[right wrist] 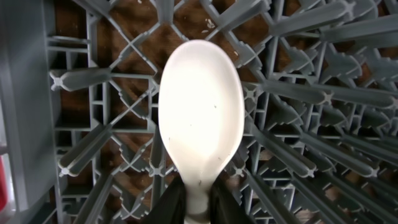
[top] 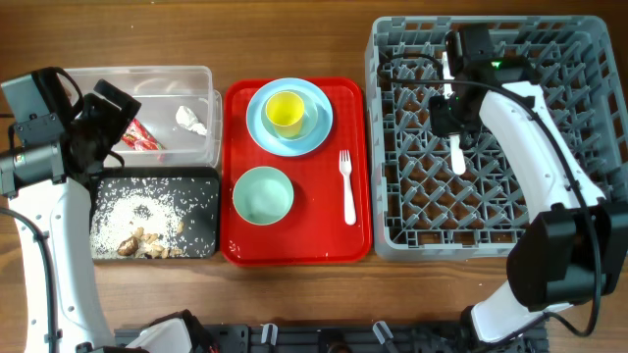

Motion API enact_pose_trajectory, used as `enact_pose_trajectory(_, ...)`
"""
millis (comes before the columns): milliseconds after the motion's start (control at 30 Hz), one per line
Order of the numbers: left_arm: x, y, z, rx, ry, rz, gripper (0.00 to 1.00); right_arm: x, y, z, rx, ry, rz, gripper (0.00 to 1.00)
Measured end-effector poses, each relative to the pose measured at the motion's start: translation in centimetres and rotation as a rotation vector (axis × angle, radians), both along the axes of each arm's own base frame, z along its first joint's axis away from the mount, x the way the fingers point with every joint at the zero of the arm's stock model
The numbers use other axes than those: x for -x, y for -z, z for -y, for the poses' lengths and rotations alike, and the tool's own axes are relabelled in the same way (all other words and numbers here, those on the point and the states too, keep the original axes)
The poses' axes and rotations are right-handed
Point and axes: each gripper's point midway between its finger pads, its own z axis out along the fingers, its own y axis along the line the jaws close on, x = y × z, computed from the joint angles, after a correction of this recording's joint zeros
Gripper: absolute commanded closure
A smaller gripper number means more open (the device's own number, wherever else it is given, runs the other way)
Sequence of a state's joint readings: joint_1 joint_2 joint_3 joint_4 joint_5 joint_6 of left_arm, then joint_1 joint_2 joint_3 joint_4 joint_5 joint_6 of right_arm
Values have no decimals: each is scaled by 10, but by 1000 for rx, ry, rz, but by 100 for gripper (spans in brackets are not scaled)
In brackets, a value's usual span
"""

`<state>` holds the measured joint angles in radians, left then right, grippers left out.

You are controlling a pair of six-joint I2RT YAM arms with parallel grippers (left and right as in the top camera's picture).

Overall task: Sort waste into correct bins and load items into the dishwasher rack
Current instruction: 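Carry the spoon with the right gripper into the dish rack and release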

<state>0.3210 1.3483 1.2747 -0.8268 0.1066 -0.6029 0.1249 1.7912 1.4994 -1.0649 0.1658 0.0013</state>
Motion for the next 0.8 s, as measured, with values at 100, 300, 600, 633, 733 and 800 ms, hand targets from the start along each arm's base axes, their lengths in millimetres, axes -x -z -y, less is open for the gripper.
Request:
enact_pose_trajectory(100,0,0,0,0,0,0,0,2,4,0,4,-11,-8,73)
enact_pose_trajectory(300,0,0,0,0,0,0,0,0,3,0,5,-22,-2,66)
enact_pose_trajectory(600,0,0,0,0,0,0,0,-8,3,-22,-153,63,35,69)
enact_pose_trajectory(633,0,0,0,0,0,0,0,-6,3,-37,-239,66,22,69)
enact_pose_trajectory(733,0,0,0,0,0,0,0,0,-4,-79,-477,45,-21,69)
enact_pose_trajectory(800,0,0,0,0,0,0,0,2,-9,-102,-554,15,-32,69)
